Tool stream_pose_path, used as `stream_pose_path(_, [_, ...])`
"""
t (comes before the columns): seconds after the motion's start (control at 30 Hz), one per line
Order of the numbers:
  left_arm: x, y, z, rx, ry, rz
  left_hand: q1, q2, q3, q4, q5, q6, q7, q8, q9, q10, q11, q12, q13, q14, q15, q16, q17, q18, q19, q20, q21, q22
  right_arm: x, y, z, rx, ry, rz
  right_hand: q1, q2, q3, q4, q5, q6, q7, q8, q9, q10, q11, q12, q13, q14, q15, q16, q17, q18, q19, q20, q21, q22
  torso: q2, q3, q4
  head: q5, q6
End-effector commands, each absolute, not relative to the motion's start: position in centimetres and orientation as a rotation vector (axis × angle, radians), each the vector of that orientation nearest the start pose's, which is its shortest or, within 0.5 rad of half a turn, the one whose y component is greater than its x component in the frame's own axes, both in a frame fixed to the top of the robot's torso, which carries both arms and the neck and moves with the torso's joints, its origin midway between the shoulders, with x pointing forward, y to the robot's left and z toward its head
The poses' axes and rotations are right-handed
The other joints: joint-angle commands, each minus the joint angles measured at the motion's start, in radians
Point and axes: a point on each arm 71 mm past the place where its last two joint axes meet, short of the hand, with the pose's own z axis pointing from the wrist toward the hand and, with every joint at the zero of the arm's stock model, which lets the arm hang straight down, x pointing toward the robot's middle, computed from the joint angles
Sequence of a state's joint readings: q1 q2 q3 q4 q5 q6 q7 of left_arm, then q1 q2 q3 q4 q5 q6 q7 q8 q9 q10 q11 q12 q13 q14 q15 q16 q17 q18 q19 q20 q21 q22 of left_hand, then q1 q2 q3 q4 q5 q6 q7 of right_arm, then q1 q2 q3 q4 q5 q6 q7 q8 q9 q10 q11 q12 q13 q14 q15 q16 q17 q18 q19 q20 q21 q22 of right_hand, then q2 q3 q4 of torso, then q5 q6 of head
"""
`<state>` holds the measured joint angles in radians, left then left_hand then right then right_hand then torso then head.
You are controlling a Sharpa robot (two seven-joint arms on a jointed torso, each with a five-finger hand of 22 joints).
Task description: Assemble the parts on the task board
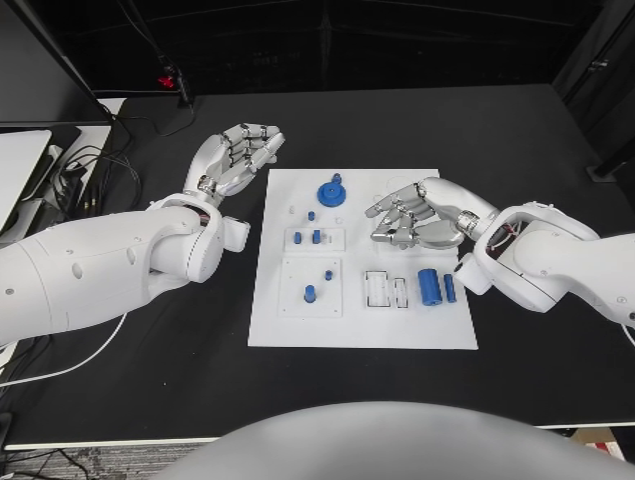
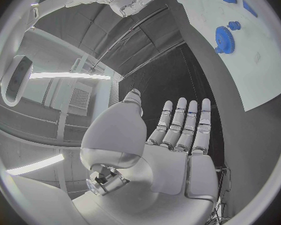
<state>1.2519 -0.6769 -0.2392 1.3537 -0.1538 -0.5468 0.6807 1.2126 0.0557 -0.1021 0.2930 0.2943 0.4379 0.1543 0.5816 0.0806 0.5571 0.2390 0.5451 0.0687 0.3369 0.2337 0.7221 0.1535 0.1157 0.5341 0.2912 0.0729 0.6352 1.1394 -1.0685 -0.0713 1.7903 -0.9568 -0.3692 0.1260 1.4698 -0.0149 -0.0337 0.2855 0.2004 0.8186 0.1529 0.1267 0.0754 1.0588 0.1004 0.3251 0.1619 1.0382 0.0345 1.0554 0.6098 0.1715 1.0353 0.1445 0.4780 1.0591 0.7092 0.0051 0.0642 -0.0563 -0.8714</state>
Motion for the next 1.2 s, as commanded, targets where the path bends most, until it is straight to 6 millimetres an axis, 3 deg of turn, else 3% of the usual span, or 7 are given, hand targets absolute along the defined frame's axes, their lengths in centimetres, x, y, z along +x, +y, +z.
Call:
stream_pose_path(0.03, [50.0, 18.2, -20.0, -0.653, 1.201, -1.433, 0.001, 0.007, -0.007, -0.001, 0.006, -0.009, 0.127, 0.005, -0.001, -0.005, 0.0, 0.005, -0.001, -0.005, -0.002, 0.007, -0.002, 0.004, 0.008, -0.002, 0.004, -0.001, 41.2, -23.8, -19.3, 0.462, 1.743, 1.144, -0.035, 0.022, -0.035, -0.001, 0.028, -0.04, -0.016, 0.026, 0.004, -0.023, -0.013, 0.161, 0.111, -0.071, -0.003, -0.004, -0.008, 0.009, -0.035, -0.004, -0.049, -0.024, 0.001, -0.0006, -0.0019, -0.032, 0.003])
stream_pose_path(0.2, [50.0, 18.2, -20.0, -0.653, 1.202, -1.433, 0.001, 0.007, -0.007, -0.001, 0.006, -0.009, 0.127, 0.005, -0.001, -0.005, 0.0, 0.005, -0.001, -0.005, -0.002, 0.007, -0.002, 0.004, 0.008, -0.002, 0.004, -0.001, 40.9, -25.2, -19.4, 0.517, 1.759, 1.105, -0.088, 0.079, -0.119, -0.005, 0.068, -0.133, -0.027, 0.14, 0.014, -0.277, -0.019, 0.711, 0.52, -0.168, 0.004, 0.078, 0.007, 0.003, -0.068, 0.007, -0.096, -0.033, 0.001, -0.0002, -0.0023, -0.058, 0.005])
stream_pose_path(0.27, [50.0, 18.2, -20.0, -0.654, 1.202, -1.433, 0.001, 0.007, -0.008, -0.001, 0.006, -0.01, 0.127, 0.006, -0.001, -0.005, 0.0, 0.005, -0.001, -0.005, -0.002, 0.007, -0.002, 0.004, 0.008, -0.002, 0.005, -0.002, 40.7, -25.7, -19.4, 0.531, 1.761, 1.083, -0.106, 0.087, -0.152, 0.0, 0.082, -0.163, -0.046, 0.189, 0.015, -0.176, -0.022, 0.938, 0.767, -0.18, 0.005, 0.161, 0.032, 0.001, -0.066, 0.007, -0.076, -0.004, 0.002, 0.0001, -0.0011, -0.066, 0.004])
stream_pose_path(0.37, [50.0, 18.2, -20.0, -0.654, 1.203, -1.431, 0.001, 0.007, -0.008, -0.001, 0.006, -0.01, 0.127, 0.006, -0.001, -0.005, 0.0, 0.005, -0.001, -0.005, -0.002, 0.007, -0.002, 0.004, 0.008, -0.002, 0.005, -0.002, 40.5, -26.5, -19.3, 0.531, 1.76, 1.033, -0.139, 0.11, -0.181, -0.01, 0.116, -0.186, -0.061, 0.242, 0.013, 0.234, -0.03, 1.19, 1.196, 0.216, -0.003, 0.449, 0.578, 0.004, -0.023, -0.005, 0.025, 0.094, 0.001, 0.0006, -0.0029, -0.072, 0.005])
stream_pose_path(0.47, [50.1, 18.2, -20.0, -0.655, 1.204, -1.432, 0.001, 0.007, -0.008, -0.001, 0.006, -0.01, 0.127, 0.006, -0.001, -0.005, 0.0, 0.005, -0.001, -0.005, -0.002, 0.007, -0.002, 0.004, 0.008, -0.002, 0.005, -0.002, 40.3, -27.2, -19.3, 0.506, 1.762, 0.971, -0.147, 0.103, -0.21, 0.001, 0.141, -0.198, -0.053, 0.307, 0.016, 0.512, -0.036, 1.246, 1.409, 0.532, -0.008, 0.515, 0.96, -0.051, 0.175, -0.014, 0.474, 0.337, 0.001, 0.0003, -0.0001, -0.09, 0.005])
stream_pose_path(0.7, [50.0, 18.3, -20.1, -0.656, 1.203, -1.428, 0.001, 0.007, -0.008, -0.001, 0.006, -0.01, 0.127, 0.006, -0.001, -0.005, 0.0, 0.006, -0.001, -0.005, -0.002, 0.008, -0.003, 0.004, 0.008, -0.002, 0.005, -0.002, 39.4, -28.4, -18.9, 0.439, 1.757, 0.814, -0.16, 0.089, -0.241, 0.001, 0.22, -0.253, 0.015, 0.485, 0.063, 0.512, -0.007, 1.246, 1.409, 0.533, 0.01, 0.515, 0.961, -0.17, 0.531, -0.003, 1.087, 0.51, 0.002, 0.0002, -0.0009, -0.12, 0.003])
stream_pose_path(1.2, [50.1, 18.3, -20.1, -0.656, 1.205, -1.428, 0.001, 0.008, -0.009, -0.001, 0.006, -0.01, 0.127, 0.006, -0.001, -0.006, 0.0, 0.007, -0.001, -0.005, -0.002, 0.008, -0.003, 0.004, 0.008, -0.002, 0.005, -0.002, 37.0, -29.4, -18.7, 0.326, 1.858, 0.391, -0.263, 0.081, -0.277, 0.007, 0.214, -0.179, 0.023, 0.631, 0.11, 0.512, 0.013, 1.246, 1.409, 0.533, 0.011, 0.515, 0.961, -0.171, 0.536, 0.01, 1.093, 0.512, 0.003, 0.0016, 0.0001, -0.151, -0.001])
